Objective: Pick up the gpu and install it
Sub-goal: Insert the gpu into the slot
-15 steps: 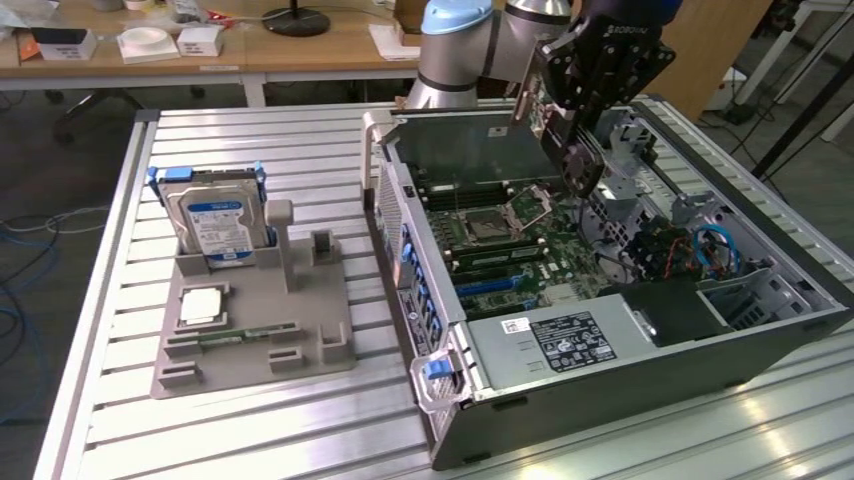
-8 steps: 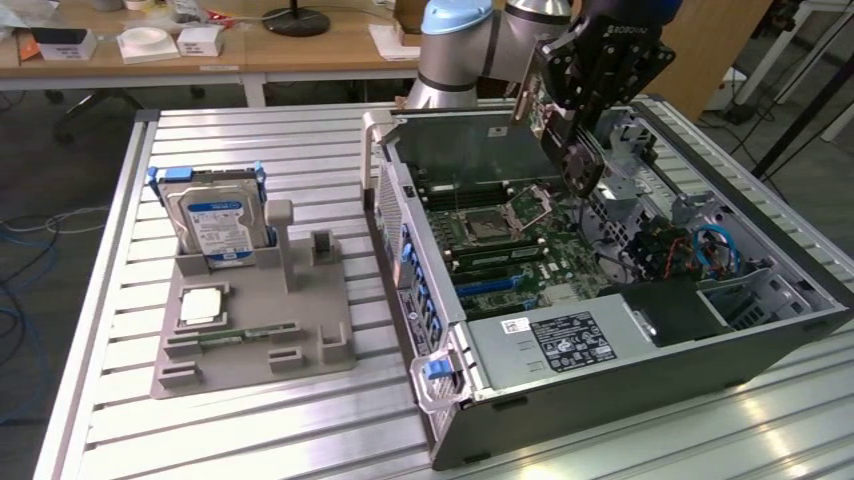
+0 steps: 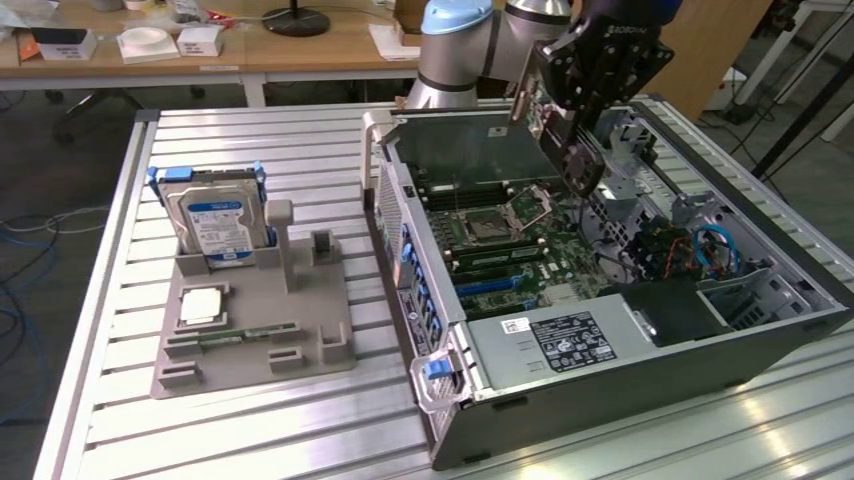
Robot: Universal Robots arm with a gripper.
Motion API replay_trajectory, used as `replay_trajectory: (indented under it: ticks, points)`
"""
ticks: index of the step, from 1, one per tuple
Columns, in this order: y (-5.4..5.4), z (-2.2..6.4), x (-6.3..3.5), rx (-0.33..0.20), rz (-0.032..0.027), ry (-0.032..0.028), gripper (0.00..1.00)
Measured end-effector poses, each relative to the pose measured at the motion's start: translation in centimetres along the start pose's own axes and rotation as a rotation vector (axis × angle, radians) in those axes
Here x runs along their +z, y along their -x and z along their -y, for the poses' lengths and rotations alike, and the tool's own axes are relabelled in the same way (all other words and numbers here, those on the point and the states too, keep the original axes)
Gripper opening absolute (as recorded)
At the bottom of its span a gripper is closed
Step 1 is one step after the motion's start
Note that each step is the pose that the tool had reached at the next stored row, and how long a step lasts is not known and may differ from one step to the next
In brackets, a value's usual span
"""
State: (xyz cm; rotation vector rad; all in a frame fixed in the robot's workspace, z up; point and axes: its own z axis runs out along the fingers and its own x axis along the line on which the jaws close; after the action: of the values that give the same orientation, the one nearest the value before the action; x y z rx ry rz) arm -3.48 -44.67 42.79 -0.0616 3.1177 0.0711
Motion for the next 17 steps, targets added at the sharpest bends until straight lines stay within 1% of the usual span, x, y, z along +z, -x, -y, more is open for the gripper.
replay_trajectory:
  ticks: [17]
  points:
    - [0.01, 0.00, 0.03, -0.230, -0.0104, 0.0053, 0.26]
